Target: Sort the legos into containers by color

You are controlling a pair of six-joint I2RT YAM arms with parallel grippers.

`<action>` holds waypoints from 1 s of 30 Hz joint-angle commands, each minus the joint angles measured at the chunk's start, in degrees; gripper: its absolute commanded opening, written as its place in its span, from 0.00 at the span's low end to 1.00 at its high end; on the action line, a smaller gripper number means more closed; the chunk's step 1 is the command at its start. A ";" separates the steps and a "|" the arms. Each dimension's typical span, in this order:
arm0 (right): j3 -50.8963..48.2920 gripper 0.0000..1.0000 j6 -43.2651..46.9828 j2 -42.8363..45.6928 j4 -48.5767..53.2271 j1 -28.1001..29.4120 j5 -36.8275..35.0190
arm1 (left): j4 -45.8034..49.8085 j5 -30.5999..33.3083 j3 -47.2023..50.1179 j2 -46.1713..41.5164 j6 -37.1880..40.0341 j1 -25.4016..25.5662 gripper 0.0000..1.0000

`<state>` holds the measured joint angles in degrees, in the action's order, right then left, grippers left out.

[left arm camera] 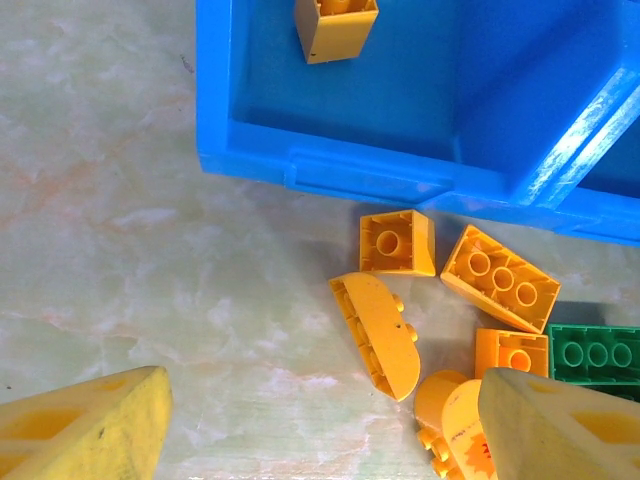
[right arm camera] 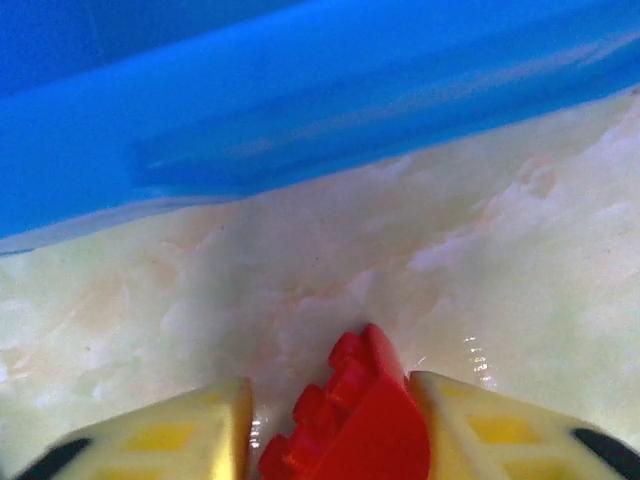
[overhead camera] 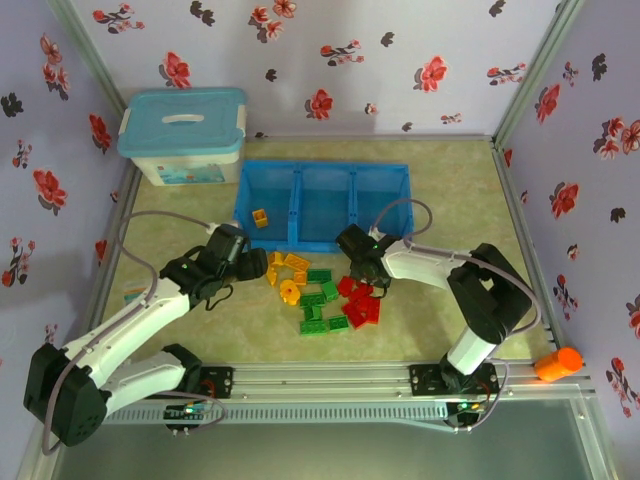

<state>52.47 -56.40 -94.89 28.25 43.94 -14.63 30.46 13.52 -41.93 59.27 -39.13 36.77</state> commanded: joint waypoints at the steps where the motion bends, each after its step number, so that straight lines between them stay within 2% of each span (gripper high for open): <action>1: 1.49 0.34 -1.09 -0.70 0.32 0.52 -2.23 | -0.32 1.69 0.77 -0.29 -1.03 0.40 0.80; 7: 1.15 0.23 -1.53 0.44 1.94 0.62 -3.65 | -0.13 1.77 0.78 -0.38 -1.16 0.45 0.80; 17: 7.56 0.22 -0.45 8.38 13.16 4.12 -12.62 | -0.11 1.69 0.86 -1.64 -0.55 1.32 0.80; 20: 10.35 0.22 1.98 9.62 14.02 4.36 -12.94 | -0.81 1.75 1.56 -2.80 -0.16 2.10 0.80; 25: 16.99 0.23 7.23 6.84 14.97 4.33 -12.87 | -2.09 1.75 3.66 -5.60 -0.92 4.13 0.80; 30: 25.90 0.24 12.44 0.22 17.81 3.05 -11.57 | -1.51 2.17 5.48 -7.10 -2.78 6.35 0.80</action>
<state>74.15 -48.66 -91.50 42.37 47.75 -25.32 29.10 14.39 -37.74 53.21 -39.97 42.11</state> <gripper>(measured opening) 0.248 0.803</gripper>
